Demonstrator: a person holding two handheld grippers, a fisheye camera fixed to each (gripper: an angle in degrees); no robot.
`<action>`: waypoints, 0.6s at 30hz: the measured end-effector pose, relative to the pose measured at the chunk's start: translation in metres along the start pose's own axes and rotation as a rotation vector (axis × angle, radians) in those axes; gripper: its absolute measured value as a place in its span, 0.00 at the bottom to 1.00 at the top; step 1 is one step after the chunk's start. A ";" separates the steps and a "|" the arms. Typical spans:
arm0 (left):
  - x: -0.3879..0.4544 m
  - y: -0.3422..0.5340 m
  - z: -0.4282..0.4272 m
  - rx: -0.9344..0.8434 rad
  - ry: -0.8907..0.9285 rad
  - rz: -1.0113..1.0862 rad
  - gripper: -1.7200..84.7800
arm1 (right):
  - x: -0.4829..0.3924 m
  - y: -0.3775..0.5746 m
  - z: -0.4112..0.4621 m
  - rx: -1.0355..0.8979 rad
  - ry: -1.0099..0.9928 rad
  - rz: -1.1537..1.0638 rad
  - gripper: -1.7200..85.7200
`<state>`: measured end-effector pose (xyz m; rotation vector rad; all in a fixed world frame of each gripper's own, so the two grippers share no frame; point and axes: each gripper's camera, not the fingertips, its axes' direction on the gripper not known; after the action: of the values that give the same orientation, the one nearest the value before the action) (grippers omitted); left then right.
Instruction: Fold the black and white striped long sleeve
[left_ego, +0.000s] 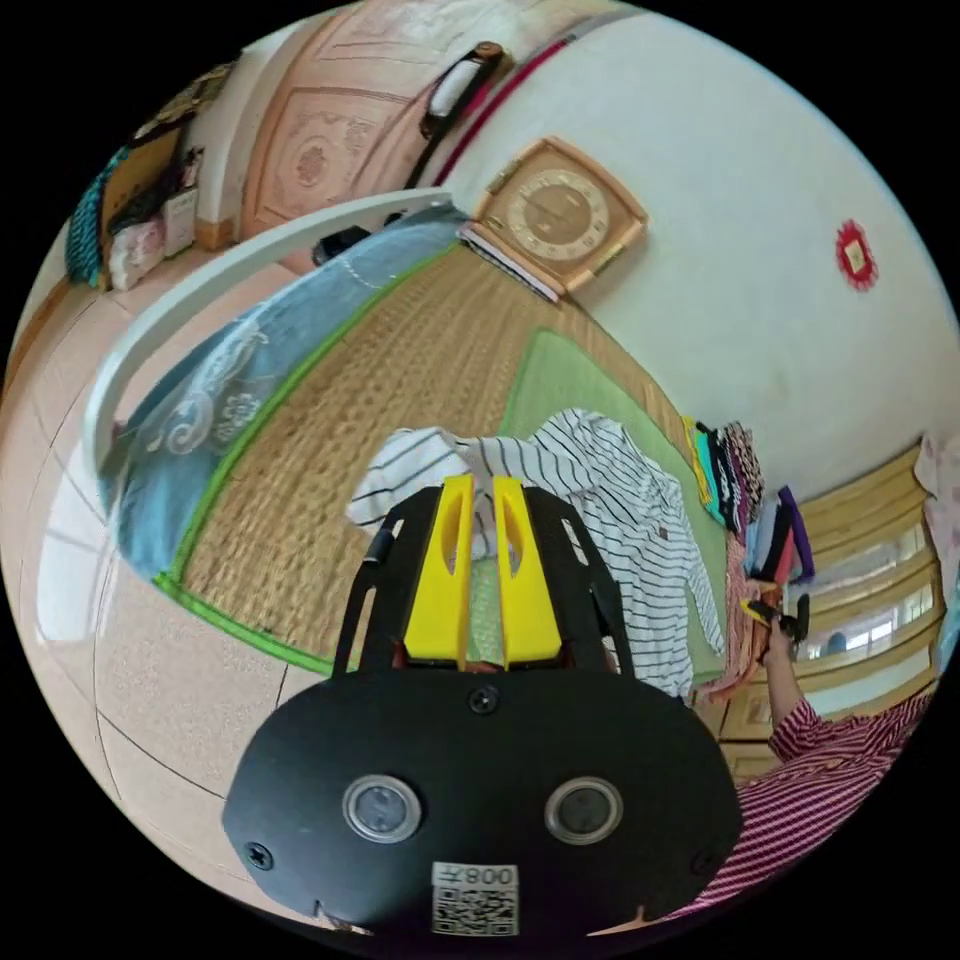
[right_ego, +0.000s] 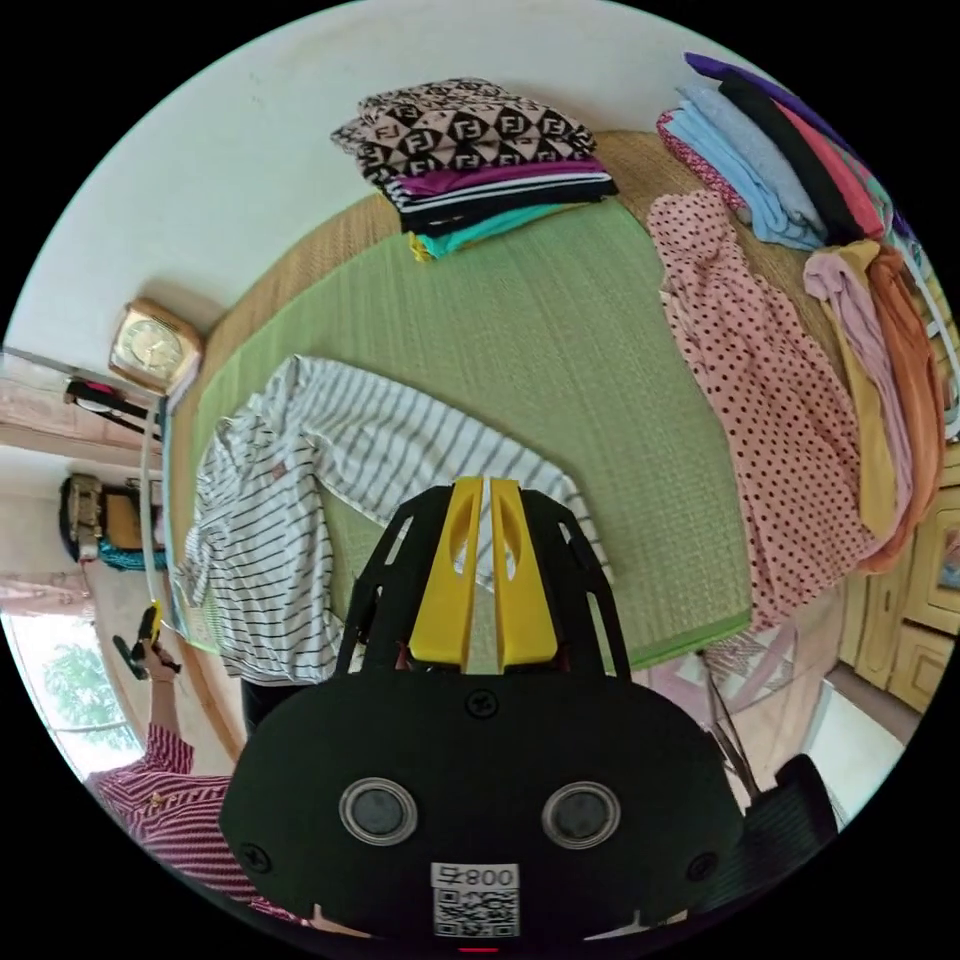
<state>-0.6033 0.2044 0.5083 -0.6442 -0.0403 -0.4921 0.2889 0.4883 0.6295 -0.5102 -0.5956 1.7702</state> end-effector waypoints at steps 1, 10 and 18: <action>0.020 -0.009 0.020 -0.036 0.033 0.056 0.07 | -0.020 -0.006 0.012 -0.008 -0.054 -0.048 0.08; 0.147 -0.084 0.167 -0.251 0.180 0.290 0.06 | -0.185 -0.093 0.129 -0.141 -0.273 -0.349 0.11; 0.203 -0.130 0.218 -0.260 0.084 0.430 0.06 | -0.224 -0.149 0.173 -0.137 -0.172 -0.443 0.12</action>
<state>-0.4576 0.1554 0.7952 -0.8600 0.2413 -0.1075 0.3525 0.2827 0.8660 -0.2902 -0.8814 1.3640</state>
